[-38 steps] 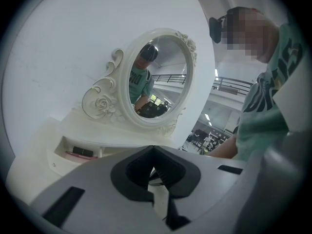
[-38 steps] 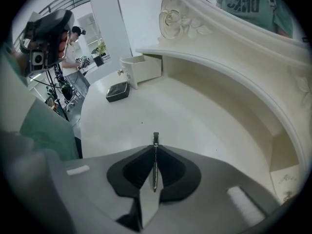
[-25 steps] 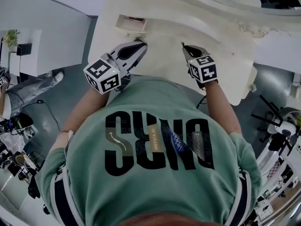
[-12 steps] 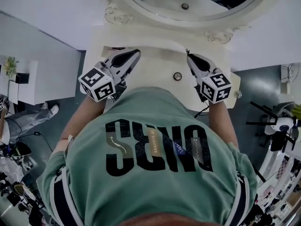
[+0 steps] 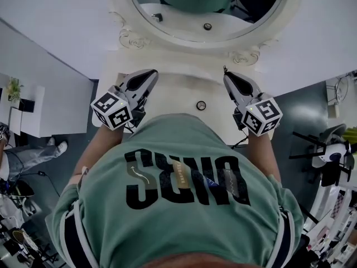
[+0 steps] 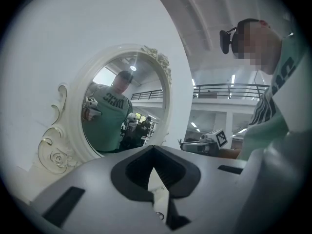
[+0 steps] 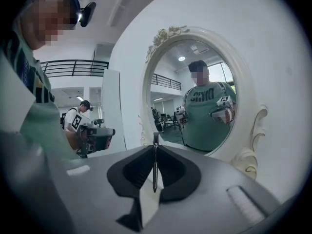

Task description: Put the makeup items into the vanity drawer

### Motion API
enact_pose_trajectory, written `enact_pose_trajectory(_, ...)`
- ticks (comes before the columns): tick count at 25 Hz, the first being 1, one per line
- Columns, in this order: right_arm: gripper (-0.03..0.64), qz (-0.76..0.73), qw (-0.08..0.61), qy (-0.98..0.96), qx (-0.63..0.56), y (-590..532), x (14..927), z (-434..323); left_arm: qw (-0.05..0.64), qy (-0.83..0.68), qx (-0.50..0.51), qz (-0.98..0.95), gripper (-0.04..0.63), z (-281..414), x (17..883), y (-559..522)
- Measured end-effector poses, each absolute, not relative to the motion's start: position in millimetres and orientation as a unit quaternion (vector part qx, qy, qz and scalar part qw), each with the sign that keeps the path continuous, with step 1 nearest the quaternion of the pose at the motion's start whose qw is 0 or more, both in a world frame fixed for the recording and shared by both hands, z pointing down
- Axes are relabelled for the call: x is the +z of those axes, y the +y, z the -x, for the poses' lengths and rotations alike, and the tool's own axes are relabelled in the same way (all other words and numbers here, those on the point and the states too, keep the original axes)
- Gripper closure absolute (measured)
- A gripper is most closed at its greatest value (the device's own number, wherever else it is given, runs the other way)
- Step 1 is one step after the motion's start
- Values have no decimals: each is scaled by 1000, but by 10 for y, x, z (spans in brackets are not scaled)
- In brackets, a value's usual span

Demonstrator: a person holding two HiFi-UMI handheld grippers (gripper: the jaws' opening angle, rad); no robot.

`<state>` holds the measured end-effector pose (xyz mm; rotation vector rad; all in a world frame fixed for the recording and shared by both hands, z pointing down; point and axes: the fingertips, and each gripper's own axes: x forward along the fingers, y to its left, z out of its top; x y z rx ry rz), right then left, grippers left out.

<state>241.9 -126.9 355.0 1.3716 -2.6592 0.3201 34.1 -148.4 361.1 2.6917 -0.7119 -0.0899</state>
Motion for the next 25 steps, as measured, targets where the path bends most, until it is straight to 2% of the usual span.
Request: enact_pose_trajectory(25,580,-434,79,-891,109,-1164,3658,-2164,192,-268,-27,-944,592,-111,3717,-1317)
